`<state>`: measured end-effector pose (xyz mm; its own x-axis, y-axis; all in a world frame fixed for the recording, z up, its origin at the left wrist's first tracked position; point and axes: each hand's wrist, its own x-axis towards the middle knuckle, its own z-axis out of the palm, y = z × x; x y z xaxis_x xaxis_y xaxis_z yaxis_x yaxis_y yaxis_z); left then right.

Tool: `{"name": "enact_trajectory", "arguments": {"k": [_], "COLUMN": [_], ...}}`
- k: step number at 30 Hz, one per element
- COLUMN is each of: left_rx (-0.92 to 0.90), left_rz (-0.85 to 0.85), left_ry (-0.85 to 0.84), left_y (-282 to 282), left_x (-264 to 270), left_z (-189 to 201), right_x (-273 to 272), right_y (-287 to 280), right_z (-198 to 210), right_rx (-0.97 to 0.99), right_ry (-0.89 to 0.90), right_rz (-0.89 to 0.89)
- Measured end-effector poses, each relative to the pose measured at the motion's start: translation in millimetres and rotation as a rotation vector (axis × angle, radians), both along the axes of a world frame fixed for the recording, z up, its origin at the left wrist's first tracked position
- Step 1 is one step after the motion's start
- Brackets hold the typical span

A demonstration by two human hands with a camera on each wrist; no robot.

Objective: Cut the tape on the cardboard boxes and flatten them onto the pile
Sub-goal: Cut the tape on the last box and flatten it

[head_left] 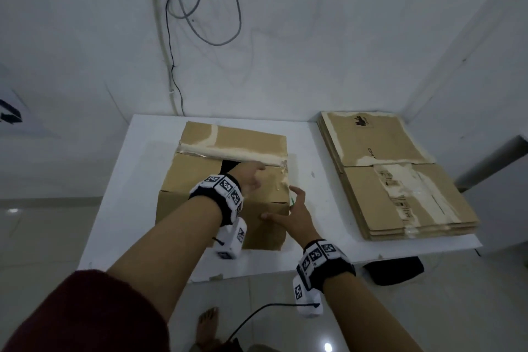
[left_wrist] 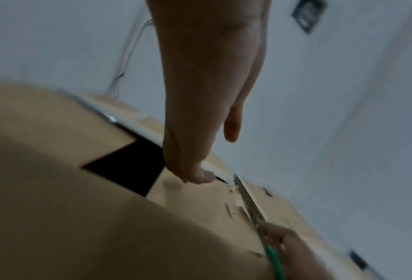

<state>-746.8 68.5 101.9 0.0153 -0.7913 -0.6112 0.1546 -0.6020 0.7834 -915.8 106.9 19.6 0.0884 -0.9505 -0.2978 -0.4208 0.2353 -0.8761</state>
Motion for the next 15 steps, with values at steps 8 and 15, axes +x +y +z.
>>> {"name": "enact_trajectory", "arguments": {"k": [8, 15], "left_rx": [0.053, 0.06], "left_rz": [0.273, 0.333], "left_ry": [0.45, 0.482], "left_y": [-31, -57], "left_x": [-11, -11], "left_z": [-11, -35], "right_x": [-8, -17], "right_y": [-7, -59], "right_z": [23, 27], "right_rx": [-0.03, -0.208], "right_ry": [0.091, 0.208], "right_rz": [0.072, -0.079]}}
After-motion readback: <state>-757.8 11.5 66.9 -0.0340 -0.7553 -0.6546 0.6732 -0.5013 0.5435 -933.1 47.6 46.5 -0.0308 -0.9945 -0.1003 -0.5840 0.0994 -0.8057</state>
